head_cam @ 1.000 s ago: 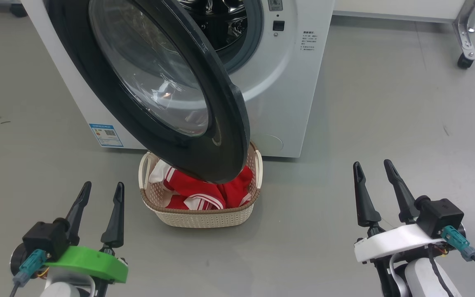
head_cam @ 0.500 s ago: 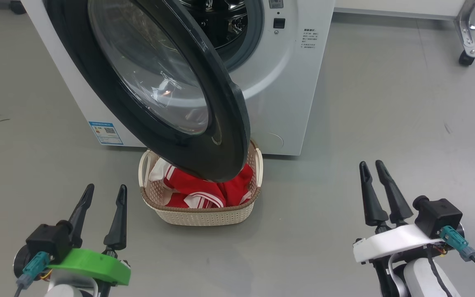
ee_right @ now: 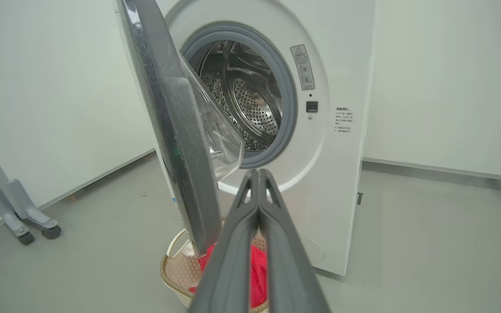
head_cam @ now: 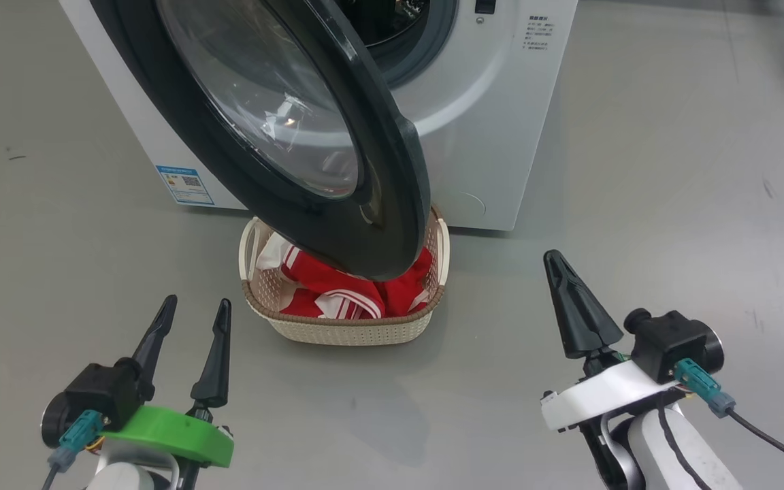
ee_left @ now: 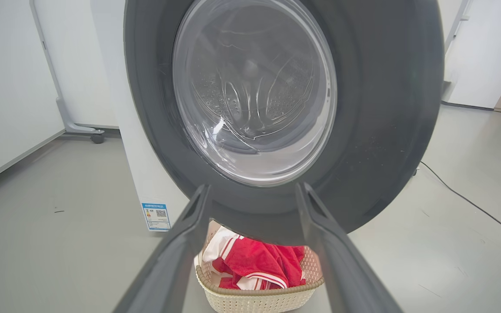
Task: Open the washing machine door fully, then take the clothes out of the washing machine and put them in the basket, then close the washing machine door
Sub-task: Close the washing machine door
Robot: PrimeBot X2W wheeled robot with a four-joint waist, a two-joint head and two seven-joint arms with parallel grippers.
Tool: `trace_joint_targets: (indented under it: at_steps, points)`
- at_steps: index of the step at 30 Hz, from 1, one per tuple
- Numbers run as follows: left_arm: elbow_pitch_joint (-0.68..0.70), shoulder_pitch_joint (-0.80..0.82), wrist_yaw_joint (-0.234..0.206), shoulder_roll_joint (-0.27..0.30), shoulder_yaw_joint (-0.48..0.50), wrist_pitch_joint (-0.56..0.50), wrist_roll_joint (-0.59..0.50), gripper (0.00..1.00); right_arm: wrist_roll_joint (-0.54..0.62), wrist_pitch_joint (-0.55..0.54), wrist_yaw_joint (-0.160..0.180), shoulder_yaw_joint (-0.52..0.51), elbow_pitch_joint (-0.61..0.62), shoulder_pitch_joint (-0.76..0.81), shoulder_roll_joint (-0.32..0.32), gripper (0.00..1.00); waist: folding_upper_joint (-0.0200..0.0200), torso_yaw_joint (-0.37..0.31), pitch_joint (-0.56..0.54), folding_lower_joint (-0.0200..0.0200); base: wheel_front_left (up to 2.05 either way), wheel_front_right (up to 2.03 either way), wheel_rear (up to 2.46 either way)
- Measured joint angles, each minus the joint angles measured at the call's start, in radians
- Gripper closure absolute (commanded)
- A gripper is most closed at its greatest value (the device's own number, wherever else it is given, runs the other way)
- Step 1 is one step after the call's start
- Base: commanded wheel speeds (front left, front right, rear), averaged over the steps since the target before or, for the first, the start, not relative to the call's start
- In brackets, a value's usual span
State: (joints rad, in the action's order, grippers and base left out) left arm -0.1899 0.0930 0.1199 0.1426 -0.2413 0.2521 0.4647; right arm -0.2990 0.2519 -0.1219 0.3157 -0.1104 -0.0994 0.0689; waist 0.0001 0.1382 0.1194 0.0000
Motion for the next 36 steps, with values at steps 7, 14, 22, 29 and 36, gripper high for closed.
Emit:
trace_joint_targets:
  at_steps: [7,14,22,29,36]
  points:
    - [0.003,0.036,0.001,-0.026,-0.022,0.000,-0.003,0.00,0.018,-0.015,0.000,0.151,-0.001,-0.080,0.049,1.00,0.0000,0.033,0.046,0.0000,0.00,0.00,0.00]
    - [0.000,0.065,0.002,-0.043,-0.035,0.000,-0.009,0.00,0.018,-0.025,0.000,0.249,-0.018,-0.160,0.076,1.00,0.0000,0.080,0.082,0.0000,0.00,0.00,0.00]
    - [0.001,0.090,0.004,-0.059,-0.037,0.000,-0.009,0.00,-0.007,-0.026,0.000,0.276,-0.047,-0.231,0.093,1.00,-0.0001,0.128,0.124,0.0000,0.00,0.00,0.00]
    - [0.002,0.106,0.004,-0.066,-0.032,0.000,-0.009,0.00,-0.026,-0.026,0.000,0.275,-0.080,-0.280,0.113,1.00,0.0000,0.162,0.165,0.0000,0.00,0.00,0.00]
    - [0.009,0.118,0.004,-0.070,-0.018,0.000,-0.009,0.00,-0.072,-0.026,0.000,0.258,-0.114,-0.317,0.116,1.00,0.0000,0.179,0.202,0.0000,0.00,0.00,0.00]
